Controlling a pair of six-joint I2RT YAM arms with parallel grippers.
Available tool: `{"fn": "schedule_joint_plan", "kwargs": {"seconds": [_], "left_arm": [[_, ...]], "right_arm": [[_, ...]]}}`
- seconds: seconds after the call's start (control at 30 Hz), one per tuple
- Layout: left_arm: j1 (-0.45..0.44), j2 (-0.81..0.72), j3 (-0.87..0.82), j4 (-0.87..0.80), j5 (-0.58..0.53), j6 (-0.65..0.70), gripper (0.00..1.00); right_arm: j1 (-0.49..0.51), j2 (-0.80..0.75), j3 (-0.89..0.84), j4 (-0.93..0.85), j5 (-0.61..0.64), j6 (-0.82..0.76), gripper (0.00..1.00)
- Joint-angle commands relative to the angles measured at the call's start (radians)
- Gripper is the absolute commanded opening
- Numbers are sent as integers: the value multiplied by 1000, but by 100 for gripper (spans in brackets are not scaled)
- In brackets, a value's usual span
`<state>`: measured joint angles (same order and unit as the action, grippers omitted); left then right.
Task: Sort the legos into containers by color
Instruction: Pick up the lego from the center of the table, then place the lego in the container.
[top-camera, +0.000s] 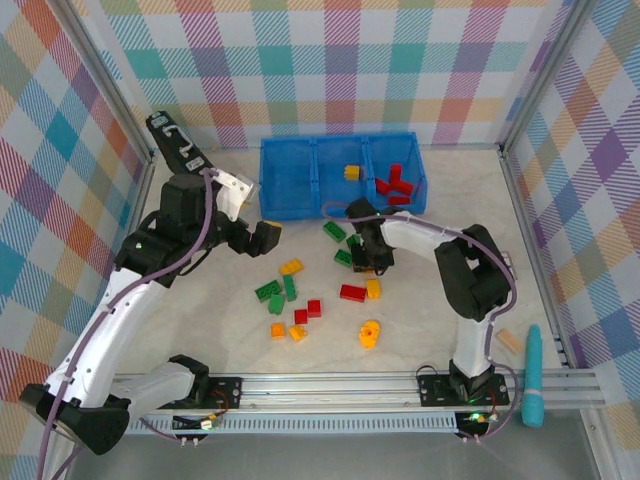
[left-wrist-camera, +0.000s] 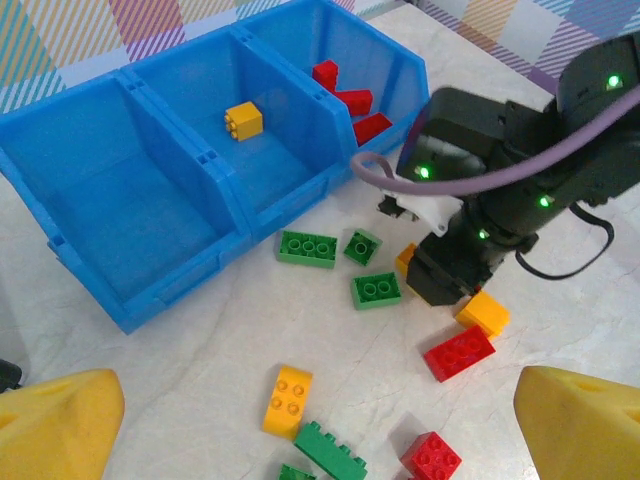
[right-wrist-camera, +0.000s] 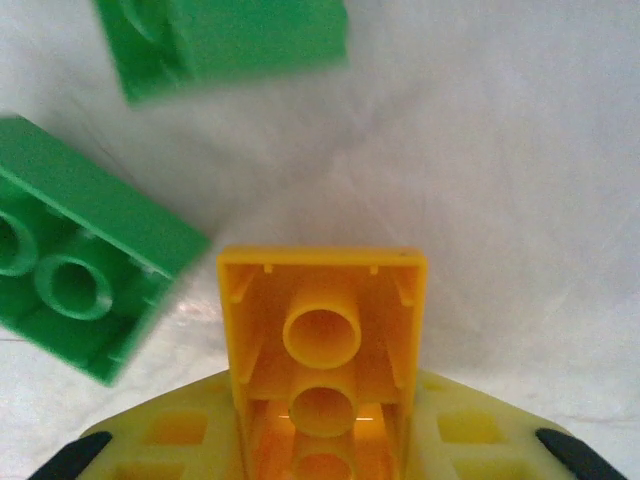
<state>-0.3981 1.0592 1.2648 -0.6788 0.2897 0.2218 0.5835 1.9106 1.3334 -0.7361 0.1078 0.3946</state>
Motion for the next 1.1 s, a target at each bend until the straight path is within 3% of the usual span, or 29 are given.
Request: {"fn": "schedule_joint_plan", "kwargs": {"seconds": [0.0, 0.23, 0.6, 0.8, 1.07], "left_arm": [[-12, 6, 5, 2, 1, -2, 100], [-11, 15, 4, 1, -6, 0, 100], [-12, 31, 8, -11, -28, 9, 100], [-12, 36, 3, -7, -30, 8, 100], [-11, 65, 7, -15, -31, 10, 100]], "right_arm": [[-16, -7, 142, -75, 55, -150, 21], [-68, 85, 431, -72, 74, -272, 22], [-131, 485, 1040, -250, 53, -317, 28], [-147, 551, 1106, -239, 16, -333, 36], [-142, 479, 1045, -230, -87, -319, 57]]}}
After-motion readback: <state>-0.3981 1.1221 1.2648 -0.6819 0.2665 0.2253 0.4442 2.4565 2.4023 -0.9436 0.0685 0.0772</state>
